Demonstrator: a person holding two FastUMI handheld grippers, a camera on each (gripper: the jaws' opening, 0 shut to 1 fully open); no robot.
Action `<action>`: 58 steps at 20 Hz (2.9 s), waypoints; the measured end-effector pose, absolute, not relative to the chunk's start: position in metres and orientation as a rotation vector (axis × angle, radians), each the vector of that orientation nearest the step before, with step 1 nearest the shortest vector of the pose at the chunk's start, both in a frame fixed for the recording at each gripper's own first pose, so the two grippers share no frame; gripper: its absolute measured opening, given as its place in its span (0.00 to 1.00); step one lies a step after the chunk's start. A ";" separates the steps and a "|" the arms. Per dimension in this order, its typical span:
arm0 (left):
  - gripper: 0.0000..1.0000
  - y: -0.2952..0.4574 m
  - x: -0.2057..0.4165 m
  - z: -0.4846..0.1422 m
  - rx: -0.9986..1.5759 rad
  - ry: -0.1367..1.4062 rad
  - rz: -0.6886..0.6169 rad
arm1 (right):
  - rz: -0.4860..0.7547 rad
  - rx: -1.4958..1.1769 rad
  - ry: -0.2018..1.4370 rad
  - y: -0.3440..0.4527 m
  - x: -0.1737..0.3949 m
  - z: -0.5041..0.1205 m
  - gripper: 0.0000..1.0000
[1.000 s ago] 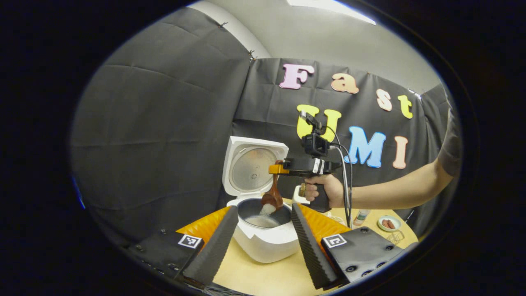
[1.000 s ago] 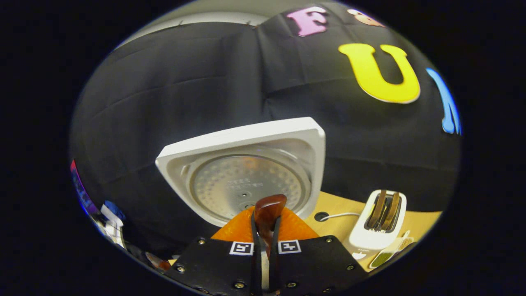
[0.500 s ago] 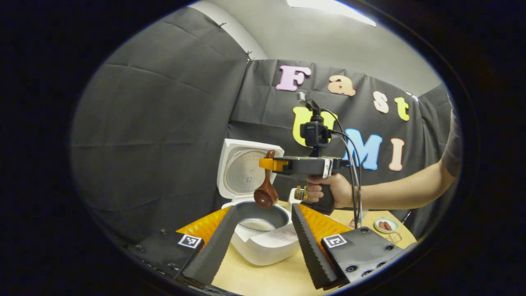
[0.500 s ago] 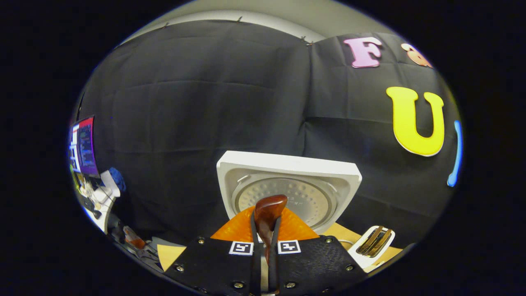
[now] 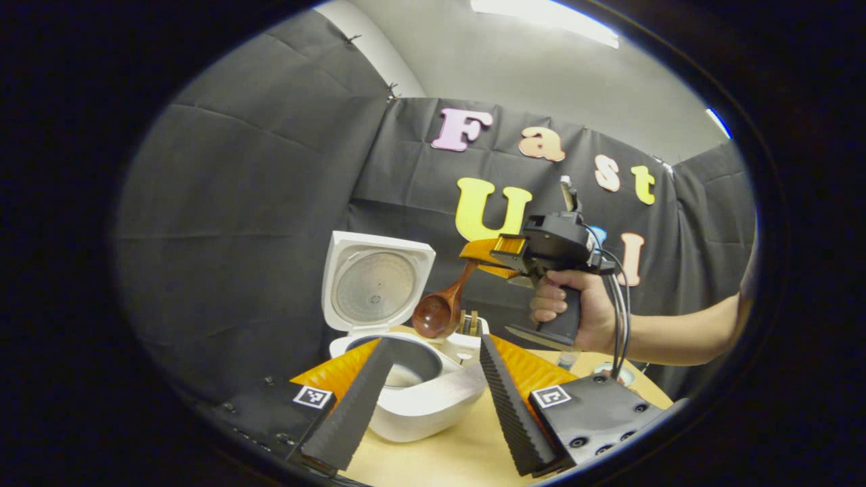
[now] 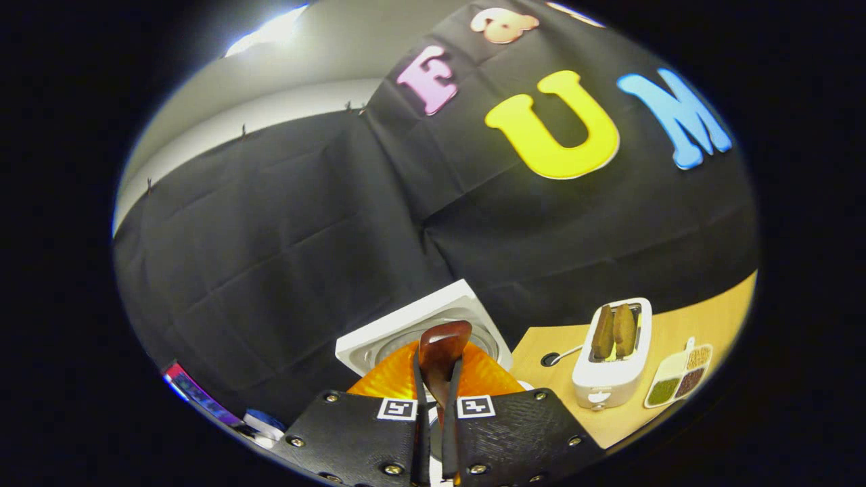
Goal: Close the left gripper, press the button to open the rice cooker; take a wooden spoon from the chopstick holder with the right hand, scoop a spoonful of rice and pour it into the rice cooker, then put the wooden spoon back into the chopstick holder.
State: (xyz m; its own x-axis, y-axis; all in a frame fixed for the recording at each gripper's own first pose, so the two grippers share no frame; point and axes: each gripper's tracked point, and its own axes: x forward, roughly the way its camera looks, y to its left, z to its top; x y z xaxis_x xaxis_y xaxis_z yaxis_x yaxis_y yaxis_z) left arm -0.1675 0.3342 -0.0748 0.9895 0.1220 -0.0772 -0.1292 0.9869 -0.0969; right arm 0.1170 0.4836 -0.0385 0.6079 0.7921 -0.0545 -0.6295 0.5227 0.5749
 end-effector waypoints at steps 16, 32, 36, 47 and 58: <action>0.93 0.311 -0.172 -0.074 -0.066 0.047 -0.067 | 0.524 0.929 0.277 0.194 0.075 -0.029 0.07; 0.93 0.275 -0.171 -0.079 0.000 0.084 -0.193 | 0.158 0.849 0.218 -0.025 0.056 -0.094 0.07; 0.92 0.269 -0.172 -0.077 -0.009 0.080 -0.203 | 0.068 0.850 0.249 -0.062 0.056 -0.127 0.07; 0.93 0.275 -0.176 -0.080 0.031 0.115 -0.173 | -0.070 0.588 0.362 -0.086 0.057 -0.216 0.07; 0.93 0.282 -0.181 -0.086 0.046 0.145 -0.135 | -0.102 0.509 0.451 -0.071 0.071 -0.280 0.07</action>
State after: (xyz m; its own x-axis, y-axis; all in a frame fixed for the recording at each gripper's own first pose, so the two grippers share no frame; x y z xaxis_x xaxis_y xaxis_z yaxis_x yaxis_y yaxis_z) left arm -0.1807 0.2817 -0.0862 0.9805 -0.1304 -0.1470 0.1371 0.9899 0.0362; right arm 0.0715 -0.0706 -0.2798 0.8972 0.0164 -0.4413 0.2041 0.8707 0.4474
